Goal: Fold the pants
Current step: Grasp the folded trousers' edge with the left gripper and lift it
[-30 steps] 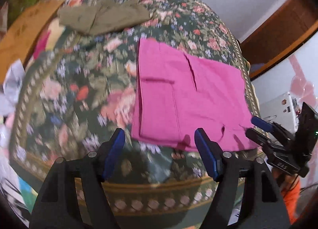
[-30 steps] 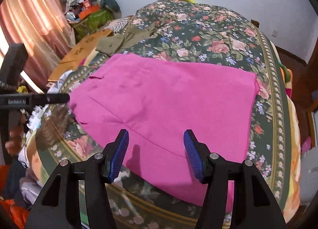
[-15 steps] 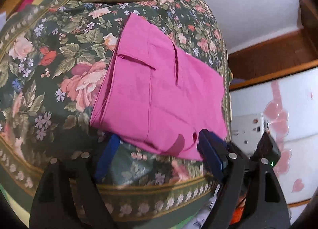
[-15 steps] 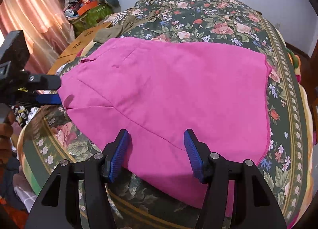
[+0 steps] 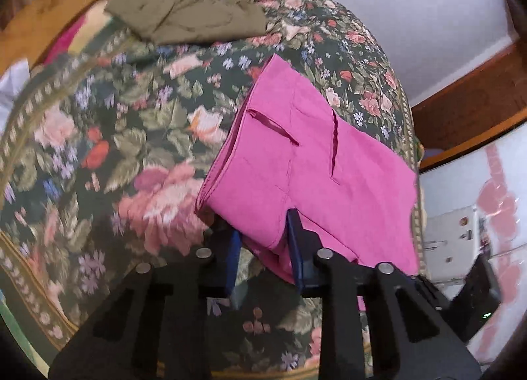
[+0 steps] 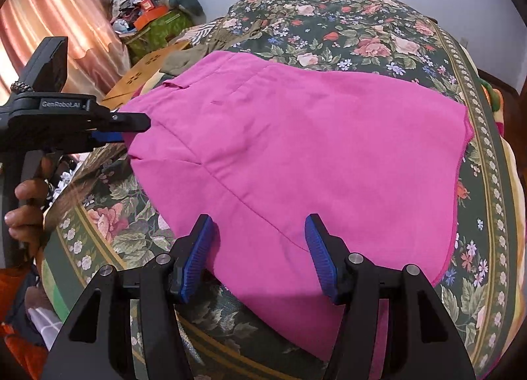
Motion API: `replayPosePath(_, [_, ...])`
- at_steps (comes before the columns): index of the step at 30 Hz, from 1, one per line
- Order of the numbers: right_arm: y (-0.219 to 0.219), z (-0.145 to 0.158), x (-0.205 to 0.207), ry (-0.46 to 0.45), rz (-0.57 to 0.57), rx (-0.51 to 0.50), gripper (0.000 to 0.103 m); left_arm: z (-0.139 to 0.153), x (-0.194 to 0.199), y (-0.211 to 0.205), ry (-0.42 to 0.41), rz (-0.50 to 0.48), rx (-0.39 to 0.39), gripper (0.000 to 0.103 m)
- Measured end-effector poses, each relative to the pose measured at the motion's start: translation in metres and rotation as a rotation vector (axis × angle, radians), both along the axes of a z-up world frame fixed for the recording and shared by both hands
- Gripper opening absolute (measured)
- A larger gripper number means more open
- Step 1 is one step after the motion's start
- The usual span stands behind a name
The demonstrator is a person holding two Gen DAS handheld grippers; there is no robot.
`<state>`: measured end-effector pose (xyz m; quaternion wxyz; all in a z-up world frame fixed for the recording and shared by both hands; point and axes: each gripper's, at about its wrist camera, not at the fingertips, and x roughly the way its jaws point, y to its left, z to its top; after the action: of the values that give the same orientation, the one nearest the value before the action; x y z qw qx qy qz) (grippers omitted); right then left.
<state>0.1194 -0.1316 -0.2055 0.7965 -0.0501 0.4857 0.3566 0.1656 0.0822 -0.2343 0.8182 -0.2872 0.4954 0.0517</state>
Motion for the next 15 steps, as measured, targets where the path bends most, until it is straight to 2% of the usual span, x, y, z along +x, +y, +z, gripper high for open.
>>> replayPosePath(5, [0.001, 0.002, 0.003, 0.031, -0.021, 0.011, 0.054, 0.014, -0.005, -0.003, -0.066, 0.000, 0.126, 0.015])
replayPosePath(7, [0.006, 0.002, 0.003, 0.052, -0.014, 0.029, 0.054, 0.019, -0.010, 0.002, -0.079, 0.002, 0.159, 0.014])
replayPosePath(10, [0.016, 0.003, 0.001, 0.048, 0.018, 0.023, 0.054, 0.028, -0.026, 0.011, -0.097, 0.020, 0.248, 0.014])
replayPosePath(11, [0.020, 0.003, 0.000, 0.045, 0.031, 0.021, 0.054, 0.031, -0.033, 0.013, -0.105, 0.031, 0.301, 0.013])
replayPosePath(13, [0.028, 0.003, -0.002, 0.044, 0.050, 0.025, 0.054, 0.040, -0.049, 0.012, -0.128, 0.053, 0.462, 0.013])
replayPosePath(15, [0.034, 0.004, -0.002, 0.047, 0.064, 0.032, 0.054, 0.046, -0.058, 0.008, -0.140, 0.033, 0.565, 0.013])
